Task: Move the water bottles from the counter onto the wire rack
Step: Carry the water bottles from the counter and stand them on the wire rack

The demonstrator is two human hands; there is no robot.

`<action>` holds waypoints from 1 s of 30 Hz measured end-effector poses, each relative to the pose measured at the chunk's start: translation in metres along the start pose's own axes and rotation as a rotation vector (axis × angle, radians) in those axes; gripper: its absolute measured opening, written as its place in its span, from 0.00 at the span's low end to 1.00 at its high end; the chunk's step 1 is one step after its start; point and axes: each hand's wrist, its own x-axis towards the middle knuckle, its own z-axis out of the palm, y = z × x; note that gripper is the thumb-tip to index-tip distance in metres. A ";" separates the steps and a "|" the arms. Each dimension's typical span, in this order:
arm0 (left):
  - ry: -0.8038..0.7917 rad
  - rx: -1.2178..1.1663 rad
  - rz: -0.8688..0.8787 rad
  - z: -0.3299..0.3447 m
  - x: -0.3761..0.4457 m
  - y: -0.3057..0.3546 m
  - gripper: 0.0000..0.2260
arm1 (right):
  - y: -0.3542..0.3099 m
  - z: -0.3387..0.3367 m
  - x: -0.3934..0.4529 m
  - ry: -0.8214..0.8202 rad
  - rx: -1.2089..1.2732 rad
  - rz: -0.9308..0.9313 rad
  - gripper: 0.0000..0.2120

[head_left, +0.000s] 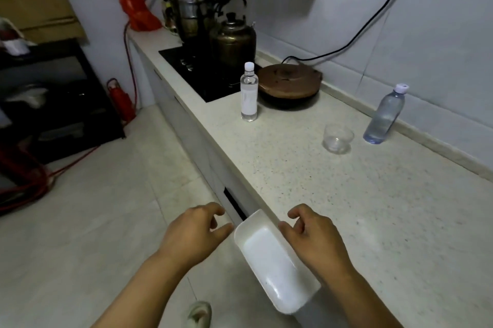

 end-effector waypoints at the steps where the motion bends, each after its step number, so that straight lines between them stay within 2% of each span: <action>1: -0.008 -0.002 0.016 -0.005 0.020 -0.010 0.20 | -0.009 0.007 0.017 0.019 0.018 0.016 0.18; 10: -0.097 0.050 0.243 -0.065 0.186 -0.063 0.19 | -0.088 0.035 0.126 0.204 0.139 0.193 0.16; 18: -0.176 0.002 0.383 -0.051 0.292 -0.037 0.20 | -0.087 0.024 0.180 0.403 0.148 0.365 0.15; 24: -0.135 0.013 0.409 -0.035 0.348 -0.012 0.21 | -0.076 0.013 0.234 0.471 0.185 0.359 0.14; 30: -0.005 -0.036 0.278 -0.048 0.411 -0.012 0.28 | -0.080 0.006 0.296 0.450 0.204 0.332 0.15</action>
